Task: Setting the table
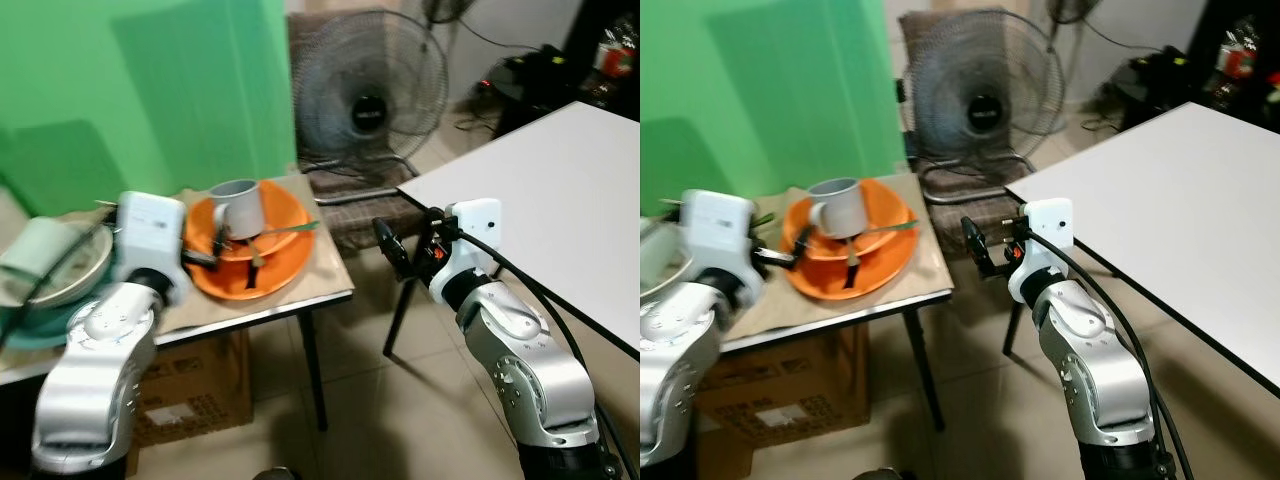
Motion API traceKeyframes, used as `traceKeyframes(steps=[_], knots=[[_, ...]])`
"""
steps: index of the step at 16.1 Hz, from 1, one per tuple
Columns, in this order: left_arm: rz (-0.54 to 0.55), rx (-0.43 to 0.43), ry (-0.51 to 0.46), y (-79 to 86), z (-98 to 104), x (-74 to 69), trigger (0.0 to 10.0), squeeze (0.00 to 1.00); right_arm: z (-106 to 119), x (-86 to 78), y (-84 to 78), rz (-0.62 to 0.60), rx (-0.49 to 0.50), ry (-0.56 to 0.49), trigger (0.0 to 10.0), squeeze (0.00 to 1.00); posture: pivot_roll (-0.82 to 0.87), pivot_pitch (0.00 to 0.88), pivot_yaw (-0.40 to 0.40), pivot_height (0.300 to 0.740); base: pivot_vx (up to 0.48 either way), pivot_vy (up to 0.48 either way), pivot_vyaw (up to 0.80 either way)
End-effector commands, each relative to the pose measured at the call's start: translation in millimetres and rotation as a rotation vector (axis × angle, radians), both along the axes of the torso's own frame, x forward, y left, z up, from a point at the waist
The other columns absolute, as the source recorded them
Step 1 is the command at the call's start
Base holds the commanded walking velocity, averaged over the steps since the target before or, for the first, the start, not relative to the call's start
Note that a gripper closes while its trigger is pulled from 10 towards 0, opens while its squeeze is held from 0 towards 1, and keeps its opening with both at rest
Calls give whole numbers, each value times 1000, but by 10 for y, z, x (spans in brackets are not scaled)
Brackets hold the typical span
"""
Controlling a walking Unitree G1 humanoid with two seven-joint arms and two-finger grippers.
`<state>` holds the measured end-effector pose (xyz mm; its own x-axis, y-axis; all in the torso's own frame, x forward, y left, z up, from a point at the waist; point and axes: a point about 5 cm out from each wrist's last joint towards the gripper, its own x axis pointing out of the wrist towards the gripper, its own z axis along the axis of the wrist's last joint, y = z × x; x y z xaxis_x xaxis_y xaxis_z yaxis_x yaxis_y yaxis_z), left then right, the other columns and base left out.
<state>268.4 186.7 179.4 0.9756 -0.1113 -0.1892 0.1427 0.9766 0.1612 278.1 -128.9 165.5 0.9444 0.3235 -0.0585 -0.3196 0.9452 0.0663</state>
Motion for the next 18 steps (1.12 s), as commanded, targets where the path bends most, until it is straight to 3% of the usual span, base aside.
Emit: traceKeyframes(steps=[1,2,4,5,8,11,13,15,17,18], knots=[[-30,14,11,83,29,166,10000,1000,-13,-7,3,4,-30,13,10000,0,-50,0,59,740,0,0,0],[-32,33,30,153,35,278,10000,1000,-12,-24,14,29,-60,10,10000,0,-65,0,66,740,0,0,0],[-24,42,74,245,5,365,10000,1000,-2,-47,31,99,-71,5,10000,0,-70,0,68,740,0,0,0],[-5,47,95,348,14,443,10000,0,24,-73,44,186,-83,0,10000,0,-86,0,80,740,0,0,0],[-15,-20,127,441,36,564,10000,0,74,-117,14,318,-123,-8,10000,0,-93,0,84,740,0,0,0],[11,-104,158,492,-69,660,10000,0,96,-80,-11,354,-173,-23,10000,0,-85,0,69,740,0,0,0],[19,-95,201,533,-170,719,10000,0,114,-93,28,422,-161,-32,10000,0,-82,0,69,740,0,0,0],[36,-32,201,585,-201,751,10000,0,124,-142,61,503,-121,-22,10000,0,-81,0,71,740,0,0,0],[38,-63,206,602,-232,785,10000,0,119,-214,77,581,-109,-8,10000,0,-82,0,74,740,0,0,0],[32,-70,211,602,-254,804,5765,0,112,-236,85,604,-106,1,10000,0,-83,0,77,740,0,0,0]])
